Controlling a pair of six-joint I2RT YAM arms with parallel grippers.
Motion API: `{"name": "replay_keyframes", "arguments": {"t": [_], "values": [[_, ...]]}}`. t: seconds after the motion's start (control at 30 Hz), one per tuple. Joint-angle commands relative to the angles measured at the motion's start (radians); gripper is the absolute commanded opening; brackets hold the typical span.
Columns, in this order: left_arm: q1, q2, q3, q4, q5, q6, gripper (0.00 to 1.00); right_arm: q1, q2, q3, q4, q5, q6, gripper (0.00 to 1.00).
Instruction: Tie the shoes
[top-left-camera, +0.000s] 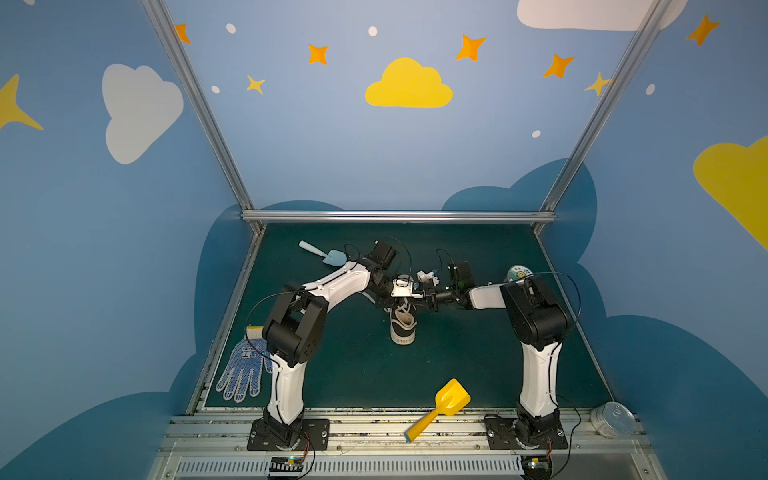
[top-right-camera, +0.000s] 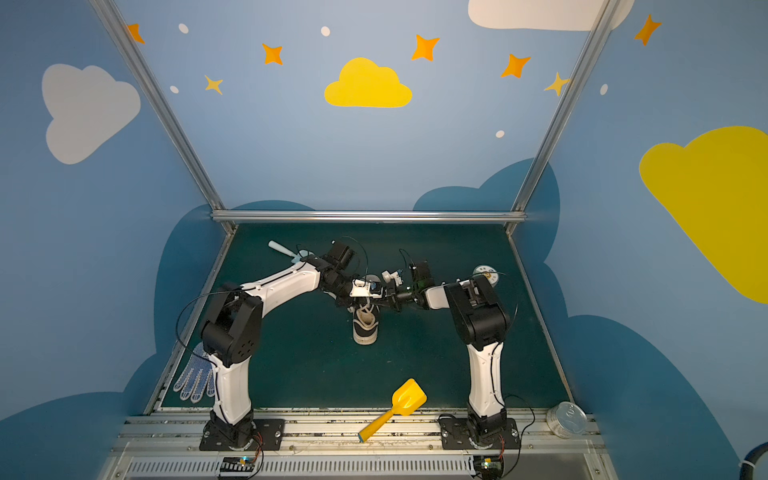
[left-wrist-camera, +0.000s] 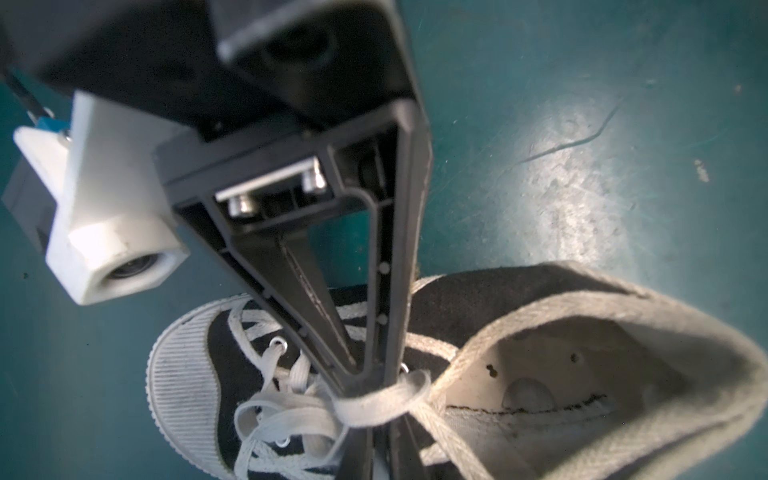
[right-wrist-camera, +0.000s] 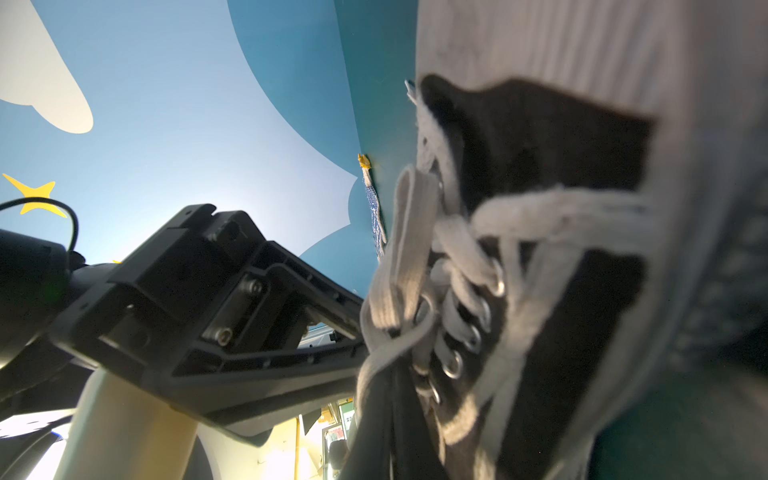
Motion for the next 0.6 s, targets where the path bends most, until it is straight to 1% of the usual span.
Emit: {"name": "replay_keyframes", "arguments": {"t": [0.0, 0.2, 0.33, 0.37, 0.4, 0.47, 0.57], "values": [[0.009, -0.054, -0.016, 0.011, 0.026, -0.001, 0.17, -0.003, -0.005, -0.007, -0.048, 0.006, -0.043, 0.0], [0.021, -0.097, -0.043, 0.026, 0.031, -0.009, 0.28, -0.005, -0.009, -0.006, -0.065, 0.006, -0.058, 0.0], [0.04, -0.122, -0.044, 0.035, 0.047, -0.06, 0.36, -0.005, -0.013, -0.006, -0.067, 0.008, -0.062, 0.0], [0.046, -0.128, -0.044, 0.05, 0.046, -0.1, 0.4, -0.004, -0.012, -0.004, -0.069, 0.008, -0.063, 0.0], [0.054, -0.129, -0.037, 0.069, 0.043, -0.16, 0.45, -0.004, -0.012, -0.003, -0.073, 0.009, -0.066, 0.0], [0.073, -0.125, -0.003, 0.068, 0.062, -0.274, 0.51, -0.004, -0.012, -0.002, -0.076, 0.01, -0.07, 0.0], [0.094, -0.102, 0.064, 0.067, 0.078, -0.517, 0.58, -0.003, -0.017, -0.001, -0.085, 0.017, -0.078, 0.0]]}}
